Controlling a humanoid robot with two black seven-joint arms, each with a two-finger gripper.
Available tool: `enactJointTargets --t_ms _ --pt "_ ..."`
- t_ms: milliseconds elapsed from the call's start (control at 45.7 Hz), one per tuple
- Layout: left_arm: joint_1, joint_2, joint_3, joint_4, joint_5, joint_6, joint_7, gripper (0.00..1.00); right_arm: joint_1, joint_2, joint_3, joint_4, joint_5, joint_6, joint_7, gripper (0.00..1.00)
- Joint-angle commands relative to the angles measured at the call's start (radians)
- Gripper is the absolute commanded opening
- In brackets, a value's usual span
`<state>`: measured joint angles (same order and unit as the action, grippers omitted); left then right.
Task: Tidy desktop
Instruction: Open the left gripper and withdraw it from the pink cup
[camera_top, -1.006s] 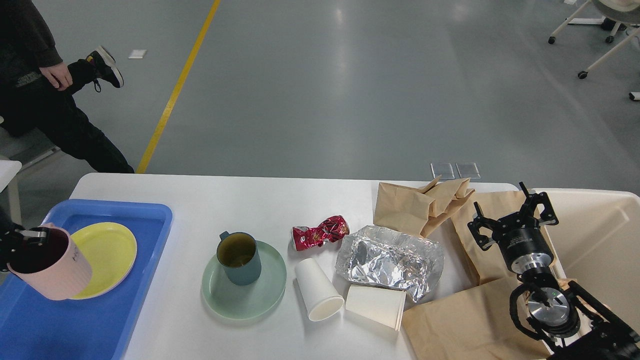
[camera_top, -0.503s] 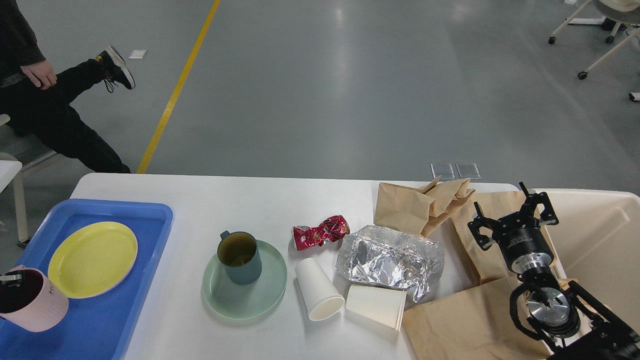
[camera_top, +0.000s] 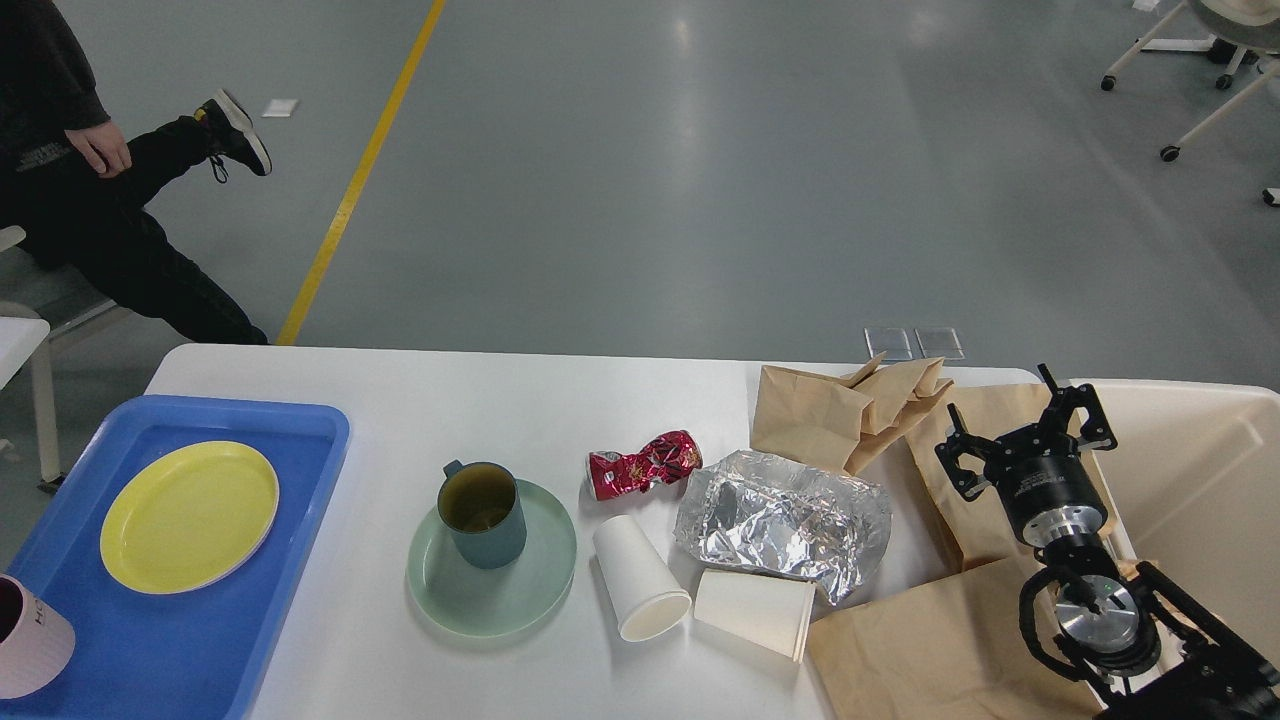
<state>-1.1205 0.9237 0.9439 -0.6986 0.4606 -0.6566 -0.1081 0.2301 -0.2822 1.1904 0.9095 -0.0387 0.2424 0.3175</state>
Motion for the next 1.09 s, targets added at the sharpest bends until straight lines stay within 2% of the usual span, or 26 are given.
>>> enactJointTargets --t_ms 0,88,197,306,372,459,503,591,678,766,963,1072 --pt "0.03 -0.002 -0.033 0.005 -0.002 0.015 -0.001 0.02 0.0 0.0 0.0 0.0 0.0 0.0 0.0 1.0" --pt "0.048 -0.002 -0.047 0.016 -0.003 0.017 -0.002 0.02 0.0 0.0 0.0 0.0 0.0 0.0 0.0 1.0" --pt "0.048 -0.002 -0.048 0.024 -0.007 0.017 -0.025 0.02 0.0 0.0 0.0 0.0 0.0 0.0 0.0 1.0" --pt "0.048 -0.003 -0.05 0.022 -0.016 0.017 -0.03 0.07 0.0 0.0 0.0 0.0 0.0 0.0 0.0 1.0" --pt "0.053 -0.005 -0.054 0.019 -0.019 0.021 -0.025 0.21 0.0 0.0 0.0 0.0 0.0 0.0 0.0 1.0" --pt "0.057 0.004 -0.054 0.016 -0.051 0.022 -0.033 0.52 0.0 0.0 0.0 0.0 0.0 0.0 0.0 1.0" --pt "0.056 0.01 -0.053 0.016 -0.091 0.022 -0.033 0.64 0.0 0.0 0.0 0.0 0.0 0.0 0.0 1.0" --pt "0.057 0.014 -0.051 0.016 -0.163 0.022 -0.03 0.77 0.0 0.0 0.0 0.0 0.0 0.0 0.0 1.0" --pt "0.057 0.014 -0.051 0.011 -0.184 0.022 -0.025 0.85 0.0 0.0 0.0 0.0 0.0 0.0 0.0 1.0" --pt "0.054 0.014 -0.047 0.005 -0.186 0.014 -0.024 0.9 0.0 0.0 0.0 0.0 0.0 0.0 0.0 1.0" --pt "0.041 0.052 -0.01 -0.03 -0.184 0.02 -0.021 0.9 0.0 0.0 0.0 0.0 -0.001 0.0 0.0 1.0" --pt "-0.028 0.061 0.053 -0.07 -0.186 0.023 -0.015 0.9 0.0 0.0 0.0 0.0 0.0 0.0 0.0 1.0"
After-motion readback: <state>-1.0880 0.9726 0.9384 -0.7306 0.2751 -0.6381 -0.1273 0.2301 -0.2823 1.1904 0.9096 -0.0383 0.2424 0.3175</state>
